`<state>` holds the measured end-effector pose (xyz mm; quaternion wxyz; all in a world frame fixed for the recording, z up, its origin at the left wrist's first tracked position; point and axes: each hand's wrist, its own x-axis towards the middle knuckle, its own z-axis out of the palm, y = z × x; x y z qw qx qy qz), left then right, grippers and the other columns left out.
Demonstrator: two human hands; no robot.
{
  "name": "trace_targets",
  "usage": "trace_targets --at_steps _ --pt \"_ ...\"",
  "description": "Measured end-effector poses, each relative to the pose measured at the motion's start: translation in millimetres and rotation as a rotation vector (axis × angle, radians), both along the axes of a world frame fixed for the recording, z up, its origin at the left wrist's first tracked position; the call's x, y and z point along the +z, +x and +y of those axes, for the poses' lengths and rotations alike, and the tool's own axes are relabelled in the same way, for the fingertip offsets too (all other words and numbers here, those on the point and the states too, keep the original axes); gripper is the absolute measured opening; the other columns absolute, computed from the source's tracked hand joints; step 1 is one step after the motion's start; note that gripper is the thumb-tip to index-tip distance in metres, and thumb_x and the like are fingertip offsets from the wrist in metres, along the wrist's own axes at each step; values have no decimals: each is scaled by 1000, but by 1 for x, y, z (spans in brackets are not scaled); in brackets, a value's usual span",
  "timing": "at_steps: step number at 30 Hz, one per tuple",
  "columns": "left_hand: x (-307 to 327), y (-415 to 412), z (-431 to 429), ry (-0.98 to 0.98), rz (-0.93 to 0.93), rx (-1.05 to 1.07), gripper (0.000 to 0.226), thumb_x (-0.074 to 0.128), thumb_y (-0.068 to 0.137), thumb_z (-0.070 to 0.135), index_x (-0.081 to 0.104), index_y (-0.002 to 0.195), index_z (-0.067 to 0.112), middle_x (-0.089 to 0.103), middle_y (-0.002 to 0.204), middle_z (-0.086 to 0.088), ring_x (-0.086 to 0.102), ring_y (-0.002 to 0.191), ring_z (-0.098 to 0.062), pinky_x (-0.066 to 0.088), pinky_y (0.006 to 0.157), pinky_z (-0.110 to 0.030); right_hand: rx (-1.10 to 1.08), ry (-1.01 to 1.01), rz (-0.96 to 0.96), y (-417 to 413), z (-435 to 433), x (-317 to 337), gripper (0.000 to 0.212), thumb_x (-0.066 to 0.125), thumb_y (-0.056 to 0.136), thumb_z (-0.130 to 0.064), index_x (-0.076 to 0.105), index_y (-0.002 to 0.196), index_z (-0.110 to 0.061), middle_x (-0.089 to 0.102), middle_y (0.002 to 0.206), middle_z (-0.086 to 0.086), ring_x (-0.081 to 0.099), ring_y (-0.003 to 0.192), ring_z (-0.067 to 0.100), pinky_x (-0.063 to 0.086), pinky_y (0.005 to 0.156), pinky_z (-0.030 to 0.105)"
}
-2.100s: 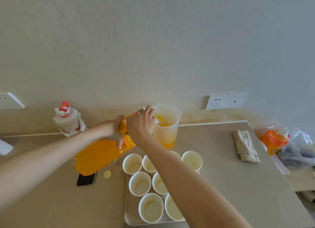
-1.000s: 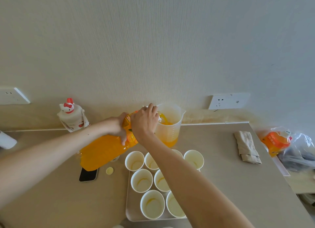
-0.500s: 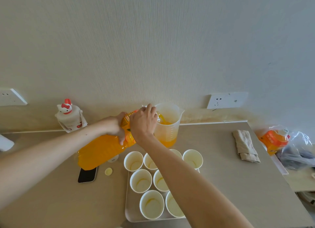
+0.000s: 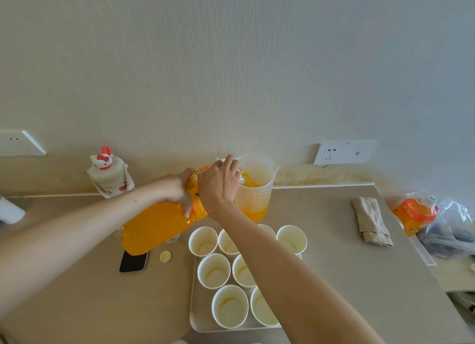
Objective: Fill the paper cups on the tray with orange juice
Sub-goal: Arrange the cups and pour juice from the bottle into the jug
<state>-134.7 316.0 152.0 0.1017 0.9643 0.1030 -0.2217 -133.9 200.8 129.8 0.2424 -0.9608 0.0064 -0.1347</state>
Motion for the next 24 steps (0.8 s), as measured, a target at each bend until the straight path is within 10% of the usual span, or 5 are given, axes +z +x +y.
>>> trace_targets --at_steps 24 --pt "13 -5 -9 7 26 -2 117 86 62 29 10 151 27 51 136 -11 55 115 -31 47 79 -35 94 -18 90 -2 -8 6 40 32 100 -23 53 124 0 42 127 12 37 121 28 34 96 37"
